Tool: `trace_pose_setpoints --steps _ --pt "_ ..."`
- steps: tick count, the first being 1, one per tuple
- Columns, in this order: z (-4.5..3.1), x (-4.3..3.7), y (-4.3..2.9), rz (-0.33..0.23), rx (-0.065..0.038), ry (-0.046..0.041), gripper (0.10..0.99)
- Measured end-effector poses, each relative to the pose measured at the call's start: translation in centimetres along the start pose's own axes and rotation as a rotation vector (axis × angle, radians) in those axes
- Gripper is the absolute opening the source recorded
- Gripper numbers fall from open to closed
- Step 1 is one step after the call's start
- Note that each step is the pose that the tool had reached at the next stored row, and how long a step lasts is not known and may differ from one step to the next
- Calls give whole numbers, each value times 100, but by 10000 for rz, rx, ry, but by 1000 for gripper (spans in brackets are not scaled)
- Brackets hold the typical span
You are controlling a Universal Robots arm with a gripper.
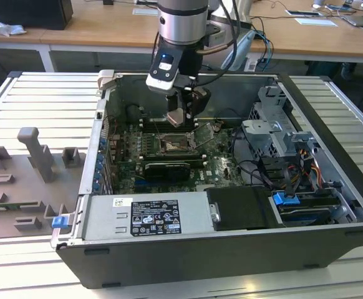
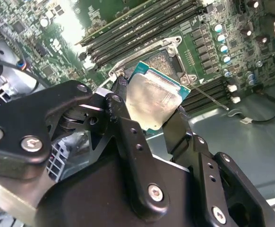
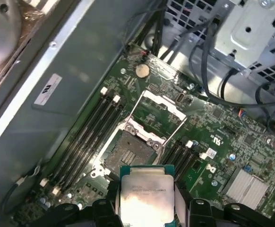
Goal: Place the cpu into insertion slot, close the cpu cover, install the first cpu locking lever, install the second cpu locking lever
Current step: 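Place the cpu into insertion slot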
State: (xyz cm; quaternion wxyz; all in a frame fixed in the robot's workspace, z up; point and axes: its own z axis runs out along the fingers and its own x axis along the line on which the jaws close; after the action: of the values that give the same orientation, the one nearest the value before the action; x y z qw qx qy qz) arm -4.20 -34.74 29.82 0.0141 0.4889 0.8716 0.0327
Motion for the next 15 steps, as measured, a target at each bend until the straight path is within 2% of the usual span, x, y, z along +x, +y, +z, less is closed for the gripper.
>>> trace_pose_setpoints --steps 2,6,10,12,15 --pt "68 7 -2 308 -2 -23 545" --pt "149 8 -7 941 -5 -70 545" --pt "268 7 -15 2230 -11 -163 545" --pt "274 7 -15 2299 -15 -166 545" --pt "280 7 -16 2730 -16 -197 545"
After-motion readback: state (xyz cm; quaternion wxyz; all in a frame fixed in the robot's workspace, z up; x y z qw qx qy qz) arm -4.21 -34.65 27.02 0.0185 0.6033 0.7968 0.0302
